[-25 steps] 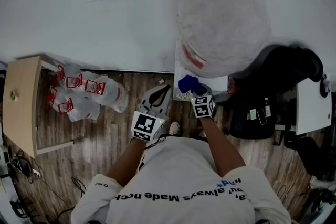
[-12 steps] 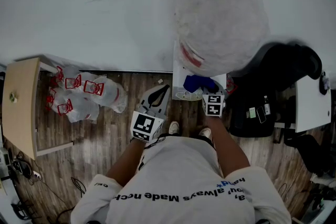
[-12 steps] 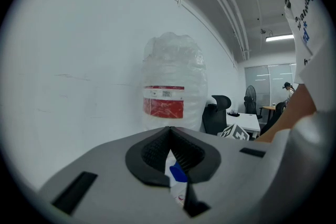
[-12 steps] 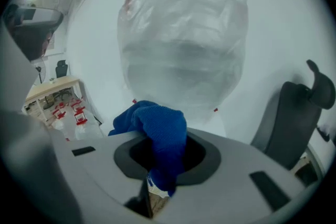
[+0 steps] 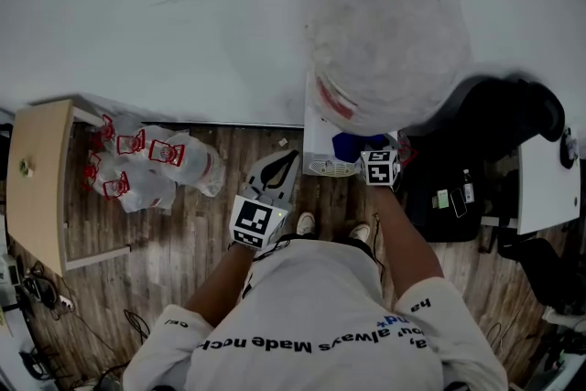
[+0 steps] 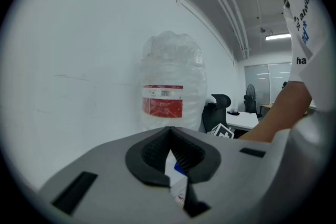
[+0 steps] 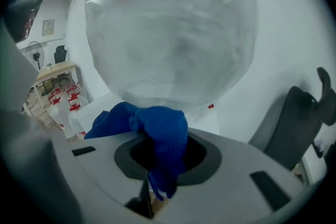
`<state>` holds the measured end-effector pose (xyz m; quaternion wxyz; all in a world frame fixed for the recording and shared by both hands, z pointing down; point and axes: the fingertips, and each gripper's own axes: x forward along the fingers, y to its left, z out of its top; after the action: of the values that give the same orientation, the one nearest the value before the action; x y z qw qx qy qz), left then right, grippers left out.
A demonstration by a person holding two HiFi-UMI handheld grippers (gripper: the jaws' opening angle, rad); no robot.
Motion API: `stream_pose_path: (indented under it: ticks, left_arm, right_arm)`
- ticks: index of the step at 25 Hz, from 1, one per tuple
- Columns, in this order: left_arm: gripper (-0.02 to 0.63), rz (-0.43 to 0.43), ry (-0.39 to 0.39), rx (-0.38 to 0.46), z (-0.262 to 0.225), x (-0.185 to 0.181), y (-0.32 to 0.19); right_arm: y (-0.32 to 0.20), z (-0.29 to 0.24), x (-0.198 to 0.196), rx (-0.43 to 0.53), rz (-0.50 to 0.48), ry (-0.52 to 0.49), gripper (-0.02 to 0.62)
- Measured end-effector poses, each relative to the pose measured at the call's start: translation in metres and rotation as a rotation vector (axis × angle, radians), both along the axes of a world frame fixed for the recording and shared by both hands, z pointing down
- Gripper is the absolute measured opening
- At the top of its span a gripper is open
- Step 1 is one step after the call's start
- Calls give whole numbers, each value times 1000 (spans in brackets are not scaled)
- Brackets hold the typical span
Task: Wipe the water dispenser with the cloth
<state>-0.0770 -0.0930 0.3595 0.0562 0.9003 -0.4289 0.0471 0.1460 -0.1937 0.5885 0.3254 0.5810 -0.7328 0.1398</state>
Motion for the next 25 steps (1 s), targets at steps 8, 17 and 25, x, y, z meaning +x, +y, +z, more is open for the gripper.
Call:
stream_pose_path:
  ticks: [8, 17, 25]
  left_arm:
    - [18, -3, -2, 4, -1, 2, -2]
    - [18, 11, -1, 17, -8, 11, -4]
    - [18, 20, -6, 11, -4, 15, -7]
  right_arm:
    - [4, 2, -5, 8, -66, 94, 66]
    - [22, 2, -9, 12, -109, 103, 65]
    - [42, 5, -10, 20, -122, 83, 65]
